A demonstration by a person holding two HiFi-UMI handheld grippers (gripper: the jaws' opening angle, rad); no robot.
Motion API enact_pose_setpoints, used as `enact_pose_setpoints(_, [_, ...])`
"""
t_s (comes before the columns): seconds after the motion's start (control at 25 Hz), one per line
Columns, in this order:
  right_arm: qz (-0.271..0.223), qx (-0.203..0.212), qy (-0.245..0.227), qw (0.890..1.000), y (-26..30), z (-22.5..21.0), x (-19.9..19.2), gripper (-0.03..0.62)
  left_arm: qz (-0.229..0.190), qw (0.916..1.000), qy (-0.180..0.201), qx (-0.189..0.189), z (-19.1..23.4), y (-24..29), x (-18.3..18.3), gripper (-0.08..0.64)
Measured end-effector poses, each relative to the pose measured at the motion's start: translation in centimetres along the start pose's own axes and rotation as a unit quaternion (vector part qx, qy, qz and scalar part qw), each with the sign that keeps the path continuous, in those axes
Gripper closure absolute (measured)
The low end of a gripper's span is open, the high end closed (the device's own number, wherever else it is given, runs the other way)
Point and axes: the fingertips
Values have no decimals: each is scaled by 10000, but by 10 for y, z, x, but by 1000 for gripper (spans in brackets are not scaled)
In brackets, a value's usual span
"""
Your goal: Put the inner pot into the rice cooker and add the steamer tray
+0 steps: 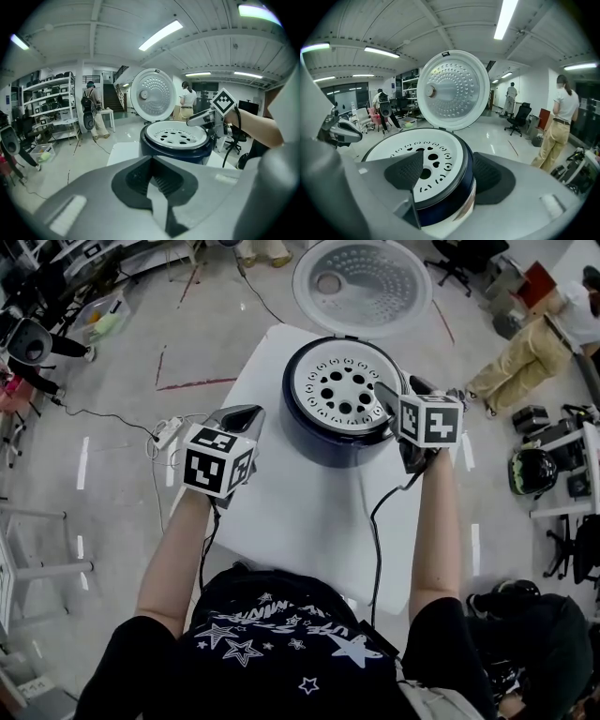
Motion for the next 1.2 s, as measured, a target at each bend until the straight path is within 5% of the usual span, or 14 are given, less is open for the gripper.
enact_pose_setpoints(0.16, [-193,-176,120,9996,-17,4,0,261,-57,9999,-18,-82,-4,-5,-5,554])
enact_pose_setpoints(0.44, [-801,-446,340,9952,-60,25,10,400,-179,9995,-94,-237,-21,-34,-23,554])
enact_pose_setpoints(0.88, [-1125,-168,452,9925,-128,109,-3,561,-390,9991,-138,-138,-38,-118,-55,554])
enact_pose_setpoints(1.2, [-1429,172,511,9883,-187,170,-12,565,-536,9984,-127,-144,-58,-170,-81,554])
Point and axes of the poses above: the fingertips, and each gripper's own axes: y forward along the fingers, z to its left, x out of its top, and after that the axes turned 10 degrees about -x, right-handed
